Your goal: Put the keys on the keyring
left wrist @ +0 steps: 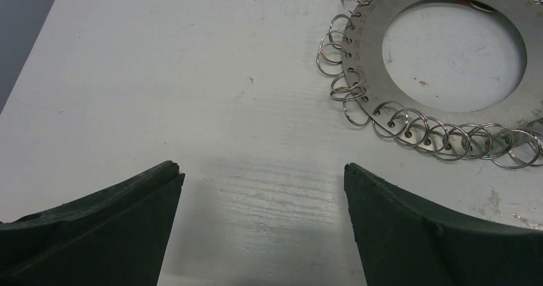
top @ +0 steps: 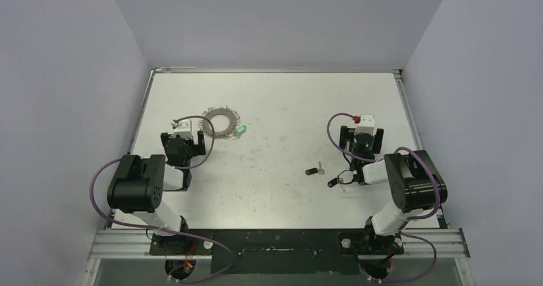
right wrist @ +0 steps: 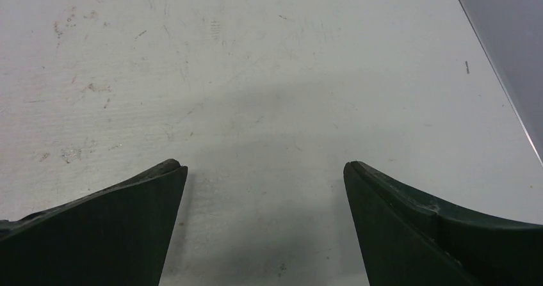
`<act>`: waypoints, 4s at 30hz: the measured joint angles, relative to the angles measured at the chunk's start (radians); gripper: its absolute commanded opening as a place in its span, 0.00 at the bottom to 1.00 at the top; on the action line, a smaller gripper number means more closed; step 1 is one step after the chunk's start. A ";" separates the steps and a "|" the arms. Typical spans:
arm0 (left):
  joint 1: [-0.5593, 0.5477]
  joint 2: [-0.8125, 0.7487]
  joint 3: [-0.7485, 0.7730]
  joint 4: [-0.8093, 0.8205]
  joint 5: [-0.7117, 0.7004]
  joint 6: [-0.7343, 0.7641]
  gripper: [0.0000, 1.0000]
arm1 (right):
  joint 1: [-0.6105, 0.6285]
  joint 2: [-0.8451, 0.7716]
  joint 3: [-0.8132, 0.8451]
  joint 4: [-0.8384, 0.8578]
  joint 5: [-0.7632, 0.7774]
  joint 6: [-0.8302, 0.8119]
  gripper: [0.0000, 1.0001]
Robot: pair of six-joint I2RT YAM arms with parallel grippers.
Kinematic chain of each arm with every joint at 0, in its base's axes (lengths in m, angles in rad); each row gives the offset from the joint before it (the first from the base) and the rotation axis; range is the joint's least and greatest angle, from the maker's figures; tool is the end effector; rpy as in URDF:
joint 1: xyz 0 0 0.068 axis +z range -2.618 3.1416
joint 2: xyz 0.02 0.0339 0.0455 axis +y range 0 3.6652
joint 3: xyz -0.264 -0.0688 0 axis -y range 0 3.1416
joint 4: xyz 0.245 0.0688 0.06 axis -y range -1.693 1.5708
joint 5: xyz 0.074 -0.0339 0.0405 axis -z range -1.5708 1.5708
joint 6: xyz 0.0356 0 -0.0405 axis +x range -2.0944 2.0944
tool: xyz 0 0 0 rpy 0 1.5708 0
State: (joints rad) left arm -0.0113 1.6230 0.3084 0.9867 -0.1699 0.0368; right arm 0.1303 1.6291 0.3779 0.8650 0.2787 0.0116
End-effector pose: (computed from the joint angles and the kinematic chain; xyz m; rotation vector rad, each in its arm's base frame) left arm 0.2572 0.0031 0.1202 -0.0699 1.8965 0.1786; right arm 0.2686 0.0253 0.1225 0.0676 1.9443 -0.1786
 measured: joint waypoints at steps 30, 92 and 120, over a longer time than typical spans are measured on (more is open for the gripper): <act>0.004 -0.574 0.398 -0.978 -0.049 -0.404 0.97 | -0.031 -0.485 0.349 -0.684 0.091 0.314 1.00; -0.738 0.180 0.829 -1.457 0.252 -0.503 0.70 | 0.052 -0.329 0.368 -1.207 -0.653 0.389 1.00; -0.347 -0.344 0.236 -1.266 0.438 -0.969 0.57 | 0.406 0.055 0.537 -1.108 -0.724 0.443 0.74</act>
State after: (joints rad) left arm -0.3580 1.2793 0.5446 -0.2794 0.2684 -0.9325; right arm 0.5365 1.6836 0.9146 -0.2428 -0.4454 0.4545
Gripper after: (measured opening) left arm 0.581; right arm 0.769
